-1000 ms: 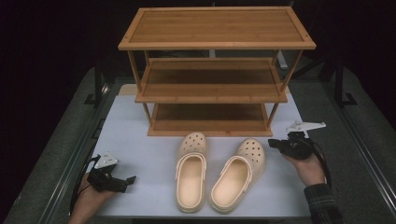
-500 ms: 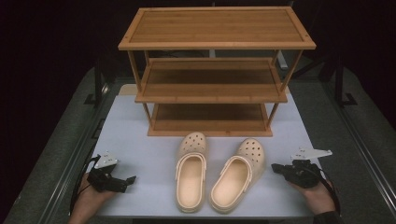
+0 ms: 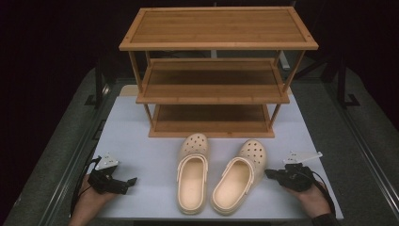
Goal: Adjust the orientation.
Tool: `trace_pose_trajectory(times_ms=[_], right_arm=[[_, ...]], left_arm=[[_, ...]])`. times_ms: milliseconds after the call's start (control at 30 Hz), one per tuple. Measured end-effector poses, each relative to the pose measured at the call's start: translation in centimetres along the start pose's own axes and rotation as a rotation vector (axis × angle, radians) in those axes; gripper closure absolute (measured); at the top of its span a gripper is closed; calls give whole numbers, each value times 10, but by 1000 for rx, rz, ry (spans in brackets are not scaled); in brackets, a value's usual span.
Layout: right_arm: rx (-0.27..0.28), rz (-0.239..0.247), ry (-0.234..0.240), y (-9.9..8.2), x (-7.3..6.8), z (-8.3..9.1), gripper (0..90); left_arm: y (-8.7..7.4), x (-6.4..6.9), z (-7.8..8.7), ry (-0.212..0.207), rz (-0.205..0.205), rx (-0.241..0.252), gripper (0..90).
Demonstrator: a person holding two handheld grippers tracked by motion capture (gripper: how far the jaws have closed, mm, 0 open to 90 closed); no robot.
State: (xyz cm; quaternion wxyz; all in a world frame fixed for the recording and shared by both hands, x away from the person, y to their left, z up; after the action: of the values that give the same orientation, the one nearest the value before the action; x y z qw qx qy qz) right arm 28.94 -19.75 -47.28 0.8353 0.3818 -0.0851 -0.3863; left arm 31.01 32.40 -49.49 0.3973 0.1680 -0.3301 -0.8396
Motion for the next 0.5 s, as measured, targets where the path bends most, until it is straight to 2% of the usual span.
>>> trace_pose_trajectory(times_ms=[133,500], right_arm=[[-14,18,3,1,-3,-5,899],[-19,16,1,7,-1,-9,899]], left_arm=[[0,0,0,0,0,0,0],[0,0,0,0,-1,0,0]])
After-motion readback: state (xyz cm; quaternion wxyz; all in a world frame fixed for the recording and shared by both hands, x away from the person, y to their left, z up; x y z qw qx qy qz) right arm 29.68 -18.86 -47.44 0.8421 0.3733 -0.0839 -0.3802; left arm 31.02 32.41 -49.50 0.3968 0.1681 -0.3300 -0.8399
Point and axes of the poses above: each handheld gripper's, and its own axes: z roughly backward along the jaws, y roughly out of its top, x roughly to its right, the point moved 6 cm from there along -z, roughly forward along the jaws
